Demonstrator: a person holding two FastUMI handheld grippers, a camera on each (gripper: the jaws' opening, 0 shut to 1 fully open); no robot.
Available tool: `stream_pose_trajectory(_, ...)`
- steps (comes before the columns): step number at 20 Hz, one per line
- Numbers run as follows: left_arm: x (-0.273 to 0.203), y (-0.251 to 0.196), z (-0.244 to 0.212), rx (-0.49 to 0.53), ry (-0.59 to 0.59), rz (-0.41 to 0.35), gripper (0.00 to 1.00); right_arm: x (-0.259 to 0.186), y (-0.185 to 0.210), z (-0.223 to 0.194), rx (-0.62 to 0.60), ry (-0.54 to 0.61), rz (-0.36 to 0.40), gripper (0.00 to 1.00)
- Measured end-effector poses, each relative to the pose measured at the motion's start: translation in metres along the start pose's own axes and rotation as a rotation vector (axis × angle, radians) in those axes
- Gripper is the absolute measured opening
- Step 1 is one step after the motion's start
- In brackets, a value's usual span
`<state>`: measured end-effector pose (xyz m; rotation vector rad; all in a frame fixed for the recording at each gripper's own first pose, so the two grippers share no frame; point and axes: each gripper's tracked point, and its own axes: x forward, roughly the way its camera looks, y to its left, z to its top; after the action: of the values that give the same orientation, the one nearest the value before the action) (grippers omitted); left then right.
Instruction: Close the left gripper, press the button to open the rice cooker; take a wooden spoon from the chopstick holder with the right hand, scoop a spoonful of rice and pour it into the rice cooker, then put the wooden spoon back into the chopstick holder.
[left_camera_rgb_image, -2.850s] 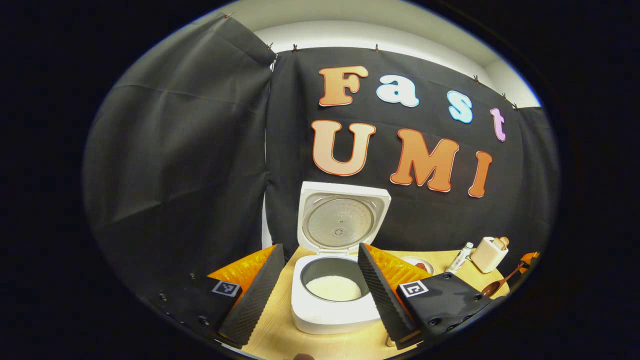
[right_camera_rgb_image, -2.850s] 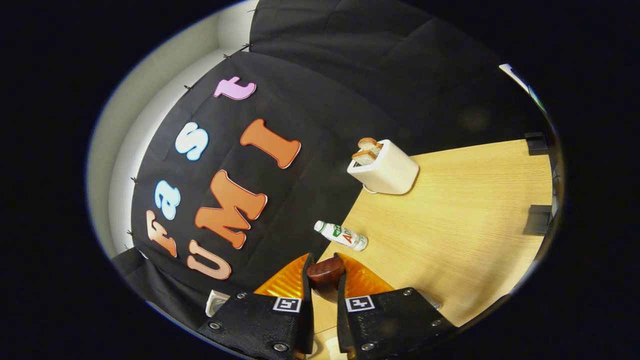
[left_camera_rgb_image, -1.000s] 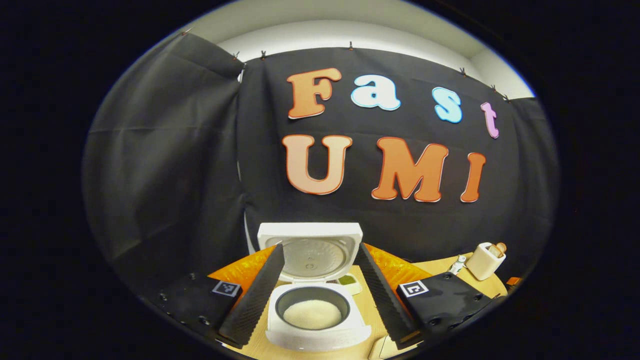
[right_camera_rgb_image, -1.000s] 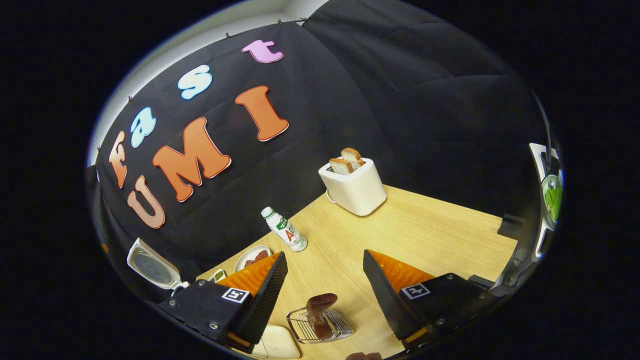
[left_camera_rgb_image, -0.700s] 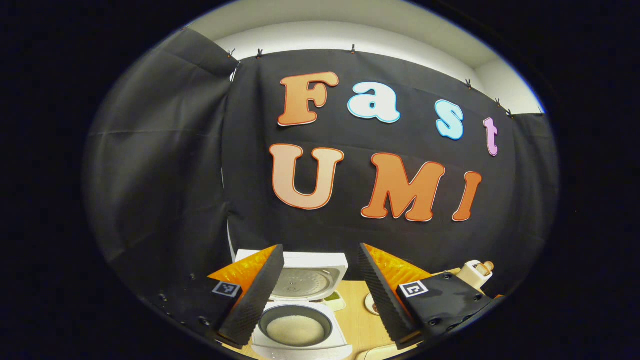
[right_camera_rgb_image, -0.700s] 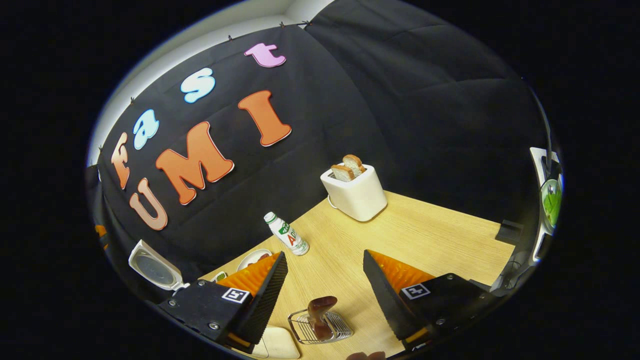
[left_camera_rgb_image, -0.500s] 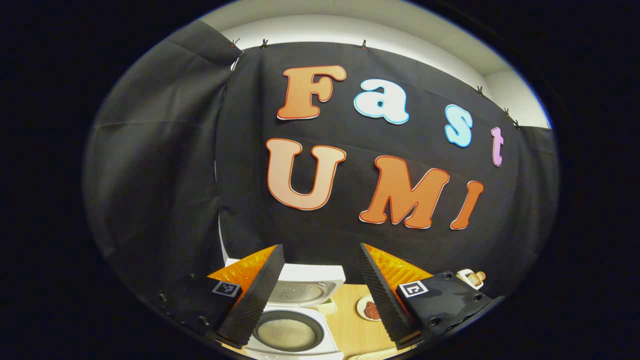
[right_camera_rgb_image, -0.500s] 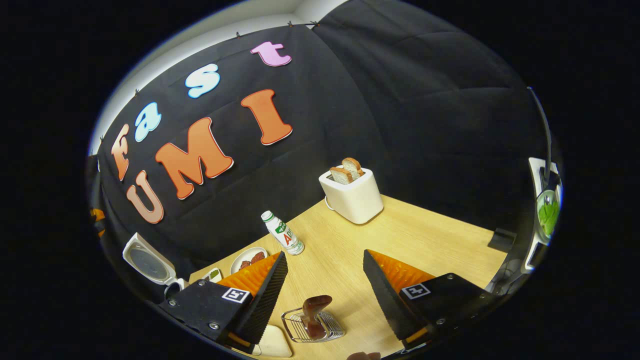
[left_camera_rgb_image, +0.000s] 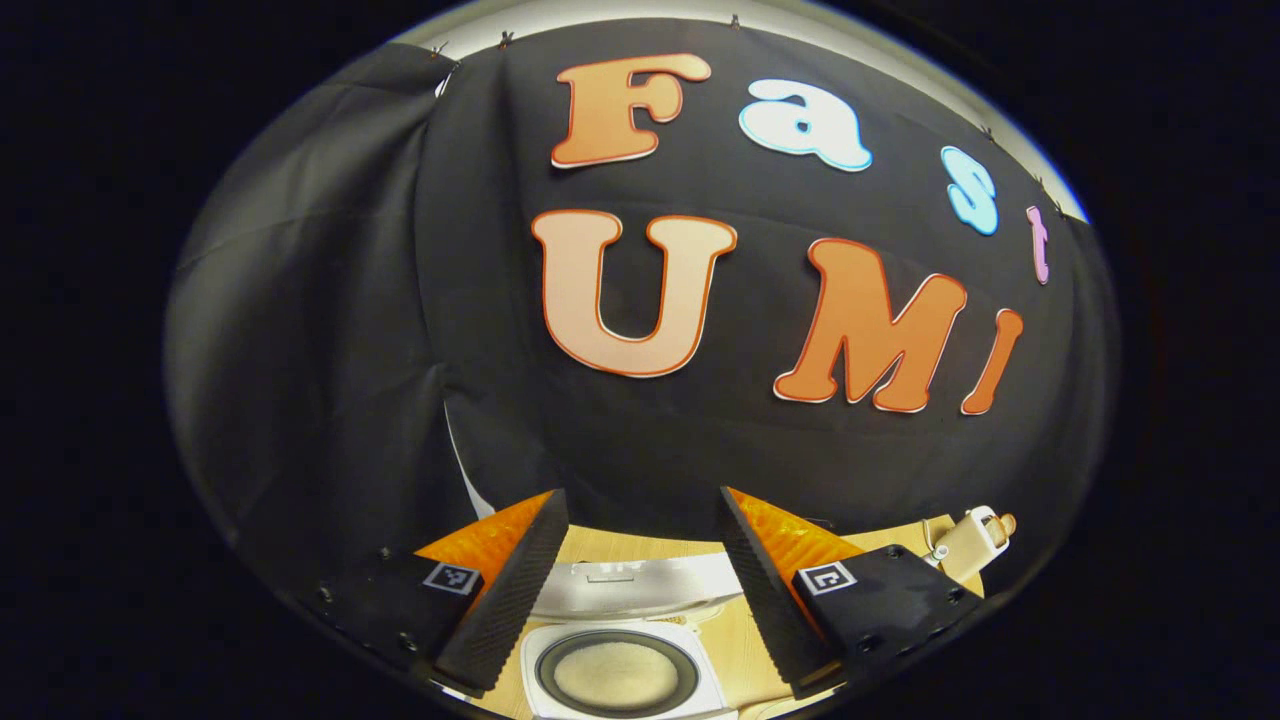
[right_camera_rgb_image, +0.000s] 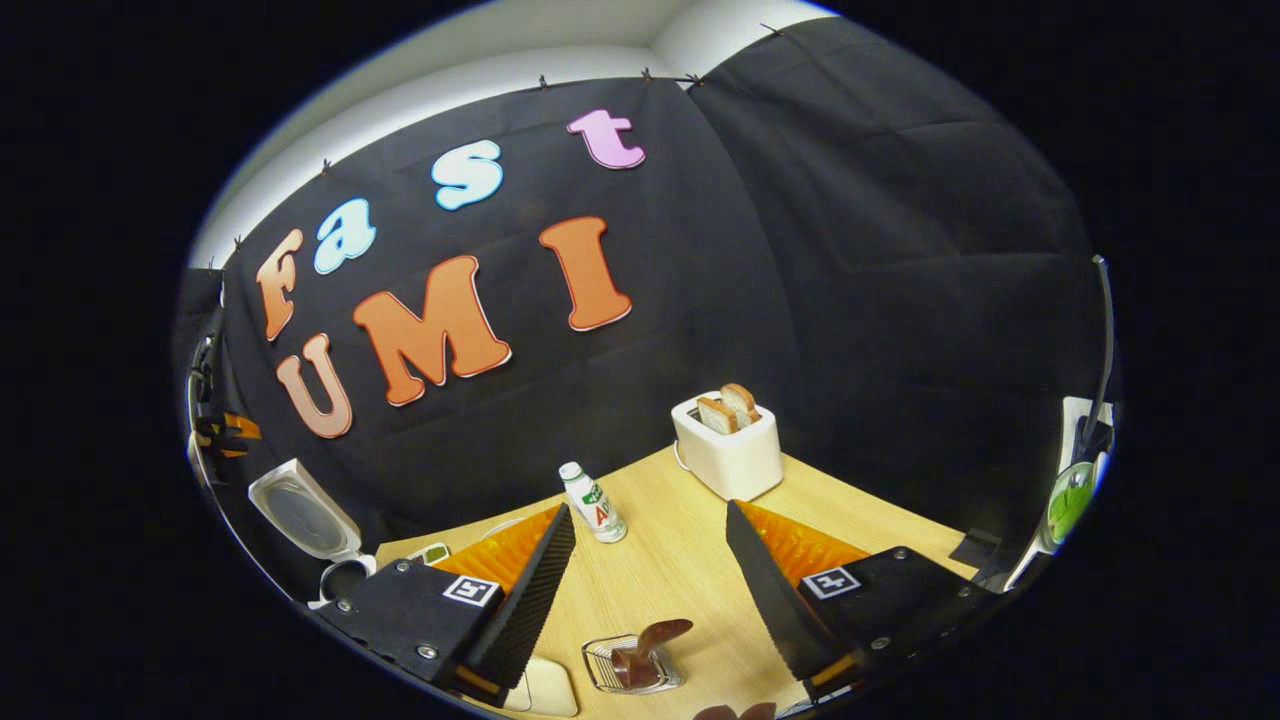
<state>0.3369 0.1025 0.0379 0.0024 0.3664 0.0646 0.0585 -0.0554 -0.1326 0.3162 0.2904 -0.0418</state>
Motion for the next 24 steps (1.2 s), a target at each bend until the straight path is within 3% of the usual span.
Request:
stream_pose_trajectory(3, 0.026, 0.01, -0.018, 0.036, 0.091, 0.034, 1.0, -0.006, 0.003, 0.013, -0.069, -0.035, 0.001, 0.94)
stream_pose_trajectory(7, 0.037, 0.003, -0.044, 0.0, 0.19, 0.014, 1.0, -0.009, 0.006, 0.024, -0.18, -0.062, -0.008, 0.95)
stream_pose_trajectory(11, 0.042, 0.008, -0.053, 0.013, 0.202, 0.017, 1.0, -0.008, 0.007, 0.027, -0.19, -0.065, 0.008, 0.95)
stream_pose_trajectory(17, 0.0, -0.003, -0.088, 0.0, 0.259, -0.025, 1.0, -0.012, 0.015, 0.032, -0.206, -0.08, 0.045, 0.95)
stream_pose_trajectory(24, -0.057, -0.011, -0.185, -0.039, 0.343, -0.056, 1.0, -0.009, 0.05, 0.023, -0.197, -0.064, 0.162, 0.95)
